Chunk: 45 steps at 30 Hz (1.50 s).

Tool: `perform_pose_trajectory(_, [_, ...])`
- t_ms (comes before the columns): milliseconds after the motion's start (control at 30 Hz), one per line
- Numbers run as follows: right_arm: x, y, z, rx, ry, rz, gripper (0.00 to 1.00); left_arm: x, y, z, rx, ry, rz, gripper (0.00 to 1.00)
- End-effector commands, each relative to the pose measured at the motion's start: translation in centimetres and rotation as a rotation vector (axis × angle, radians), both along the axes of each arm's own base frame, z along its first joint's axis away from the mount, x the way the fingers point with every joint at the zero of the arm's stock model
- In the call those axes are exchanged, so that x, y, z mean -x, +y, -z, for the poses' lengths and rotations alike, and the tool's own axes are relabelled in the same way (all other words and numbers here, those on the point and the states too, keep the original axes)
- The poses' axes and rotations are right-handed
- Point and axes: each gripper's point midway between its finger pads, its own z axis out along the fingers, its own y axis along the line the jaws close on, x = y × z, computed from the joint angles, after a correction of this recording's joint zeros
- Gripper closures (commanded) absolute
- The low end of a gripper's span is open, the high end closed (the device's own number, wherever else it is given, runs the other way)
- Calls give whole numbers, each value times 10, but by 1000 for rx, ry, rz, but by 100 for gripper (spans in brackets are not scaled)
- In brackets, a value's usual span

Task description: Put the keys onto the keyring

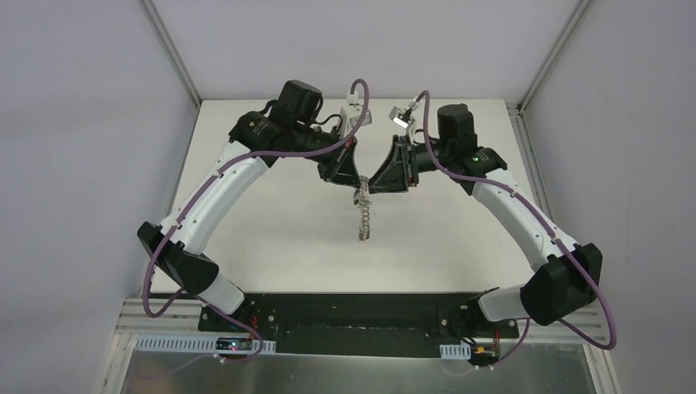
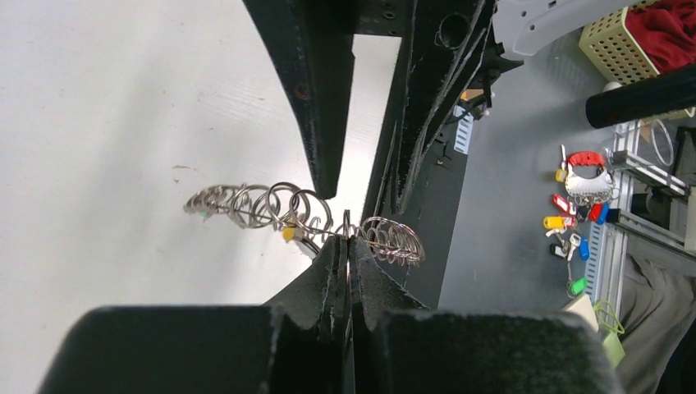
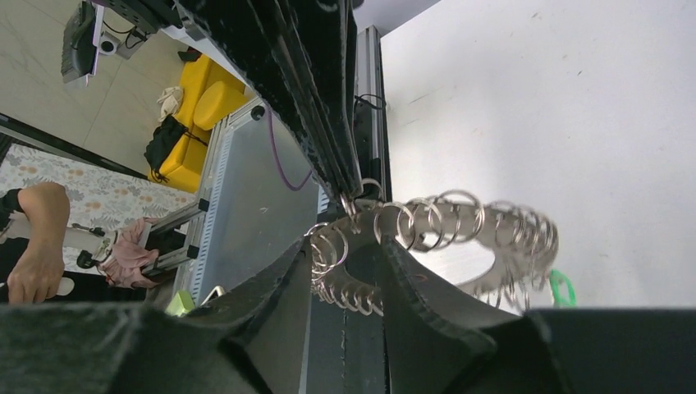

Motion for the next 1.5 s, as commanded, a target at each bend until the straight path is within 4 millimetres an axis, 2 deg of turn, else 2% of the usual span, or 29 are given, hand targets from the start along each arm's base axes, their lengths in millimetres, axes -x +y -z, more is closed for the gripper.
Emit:
perform_pose_trajectory(0, [8,-3,-28,-27,-135,-18,58,16,-5,-9,45,13,72,100])
perform_pose_trajectory(133, [9,-1,-25,-8,-167,-20,53,26,-9,-14,83,62,107,100])
perform_pose_trajectory(300, [12,0,-29,-12,-176,-29,55,27,-11,-14,90,80,111,100])
perform_pose_trajectory(600, [16,6,-28,-9,-158,-55,69,27,-11,-11,81,89,107,100])
perform_pose_trajectory(867, [19,12,-20,1,-135,-73,76,25,-12,-10,77,88,106,100])
perform_pose_trajectory(933, [19,13,-21,1,-132,-73,82,24,-12,-9,75,88,105,100])
perform_pose_trajectory(1033, [19,13,-21,3,-129,-67,100,24,-12,-9,75,87,106,100])
perform_pose_trajectory(1300, [11,9,-31,-25,-100,-43,100,26,-9,-26,141,35,126,100])
perform_pose_trajectory(1333, [10,8,-33,-31,-91,-41,100,27,-8,-28,155,24,126,99])
perform_pose_trajectory(1467, [5,7,-39,-55,-51,-26,100,29,-6,-27,192,5,121,86])
